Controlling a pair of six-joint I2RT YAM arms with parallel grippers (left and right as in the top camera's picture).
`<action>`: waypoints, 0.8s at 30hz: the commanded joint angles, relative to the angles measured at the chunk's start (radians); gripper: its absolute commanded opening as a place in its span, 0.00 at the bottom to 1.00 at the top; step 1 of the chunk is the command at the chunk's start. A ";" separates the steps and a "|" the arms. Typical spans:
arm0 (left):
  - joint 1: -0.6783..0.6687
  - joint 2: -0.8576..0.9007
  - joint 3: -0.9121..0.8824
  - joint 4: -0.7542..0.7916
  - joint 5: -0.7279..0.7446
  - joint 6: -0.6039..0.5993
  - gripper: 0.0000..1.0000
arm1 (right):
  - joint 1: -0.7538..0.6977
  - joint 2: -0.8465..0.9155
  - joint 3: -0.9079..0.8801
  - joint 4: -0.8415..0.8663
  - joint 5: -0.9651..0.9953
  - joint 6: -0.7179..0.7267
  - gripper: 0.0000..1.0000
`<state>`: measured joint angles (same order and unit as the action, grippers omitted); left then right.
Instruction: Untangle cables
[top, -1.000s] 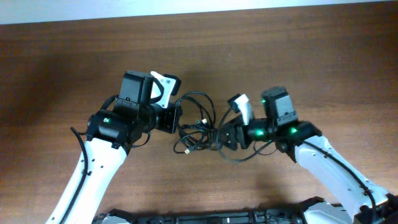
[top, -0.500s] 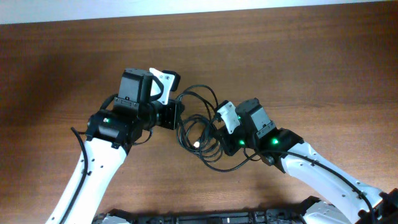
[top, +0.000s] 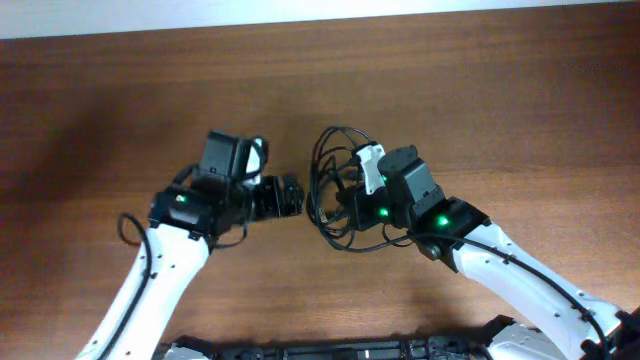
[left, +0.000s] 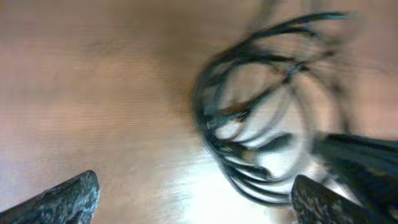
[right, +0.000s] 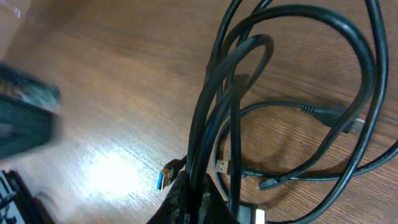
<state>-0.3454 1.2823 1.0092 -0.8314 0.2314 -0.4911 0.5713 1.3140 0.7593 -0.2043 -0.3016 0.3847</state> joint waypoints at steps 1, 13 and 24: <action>0.001 -0.003 -0.129 0.086 -0.056 -0.253 0.99 | 0.003 0.000 0.023 0.015 -0.047 0.021 0.04; 0.001 0.000 -0.223 0.178 0.034 -0.211 0.88 | -0.104 -0.019 0.026 0.278 -0.585 0.066 0.04; 0.001 0.011 -0.223 0.133 -0.064 -0.087 0.61 | -0.525 -0.036 0.025 0.277 -0.829 0.134 0.04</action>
<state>-0.3473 1.2846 0.7929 -0.7536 0.1535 -0.6201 0.0399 1.3006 0.7631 0.0952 -1.1042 0.5564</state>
